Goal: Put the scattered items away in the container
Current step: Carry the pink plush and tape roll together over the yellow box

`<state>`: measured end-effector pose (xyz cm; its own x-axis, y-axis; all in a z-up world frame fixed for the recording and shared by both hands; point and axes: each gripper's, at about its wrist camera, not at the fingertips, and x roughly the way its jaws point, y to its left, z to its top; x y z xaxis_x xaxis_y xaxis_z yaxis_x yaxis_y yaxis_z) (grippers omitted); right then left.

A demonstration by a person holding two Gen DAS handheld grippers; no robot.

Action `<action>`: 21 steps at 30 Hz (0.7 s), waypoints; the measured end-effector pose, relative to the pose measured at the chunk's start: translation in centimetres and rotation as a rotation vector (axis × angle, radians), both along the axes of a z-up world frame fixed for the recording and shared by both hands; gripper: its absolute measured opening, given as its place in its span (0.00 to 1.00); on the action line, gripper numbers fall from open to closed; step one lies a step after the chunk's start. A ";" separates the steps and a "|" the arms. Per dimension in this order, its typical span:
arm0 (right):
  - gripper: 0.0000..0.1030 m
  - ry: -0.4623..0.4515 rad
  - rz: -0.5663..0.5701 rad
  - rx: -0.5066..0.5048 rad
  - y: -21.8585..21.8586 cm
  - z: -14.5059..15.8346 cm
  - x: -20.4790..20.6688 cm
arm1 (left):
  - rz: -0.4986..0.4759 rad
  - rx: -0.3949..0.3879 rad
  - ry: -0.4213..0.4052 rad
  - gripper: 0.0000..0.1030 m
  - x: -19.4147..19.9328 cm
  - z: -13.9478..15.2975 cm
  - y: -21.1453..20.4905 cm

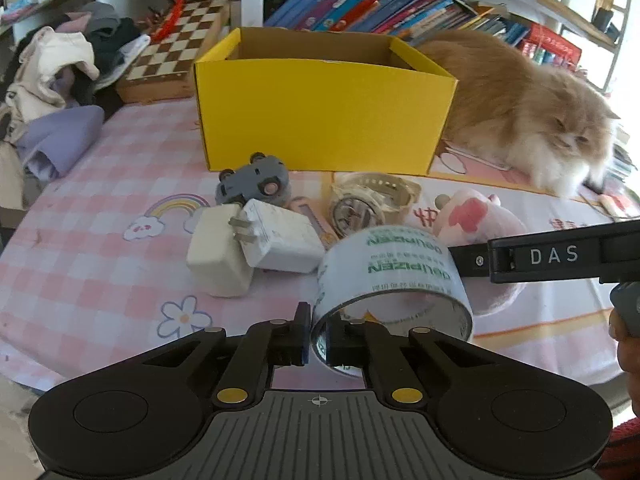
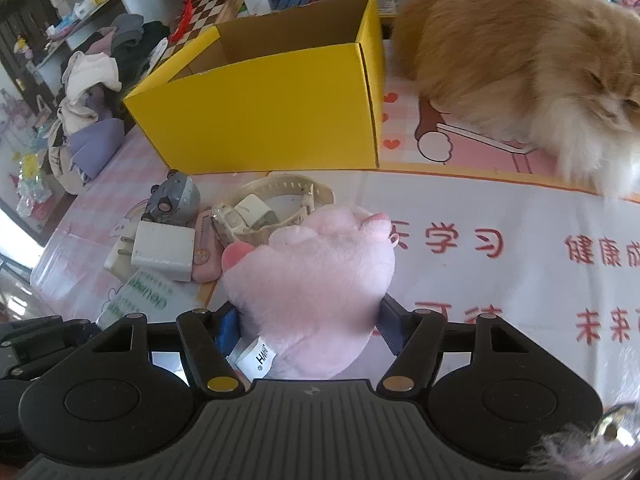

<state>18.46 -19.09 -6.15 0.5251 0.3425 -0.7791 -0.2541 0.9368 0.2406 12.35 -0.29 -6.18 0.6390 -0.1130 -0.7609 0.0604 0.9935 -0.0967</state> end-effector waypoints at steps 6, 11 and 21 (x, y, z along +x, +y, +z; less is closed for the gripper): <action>0.63 -0.034 -0.053 -0.013 0.4 1.2 -2.1 | -0.020 -0.045 -0.026 0.05 -0.7 0.8 1.8; 0.63 -0.059 -0.076 -0.021 1.5 2.0 -3.8 | -0.033 -0.074 -0.050 0.05 -1.4 1.4 3.6; 0.63 -0.121 -0.106 -0.042 4.1 3.8 -6.9 | -0.058 -0.154 -0.113 0.05 -2.7 3.2 7.1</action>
<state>11.55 -15.02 -2.40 0.6470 0.2485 -0.7208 -0.1782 0.9685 0.1740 9.70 6.84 -2.97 0.7087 -0.2610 -0.6554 0.1360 0.9622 -0.2362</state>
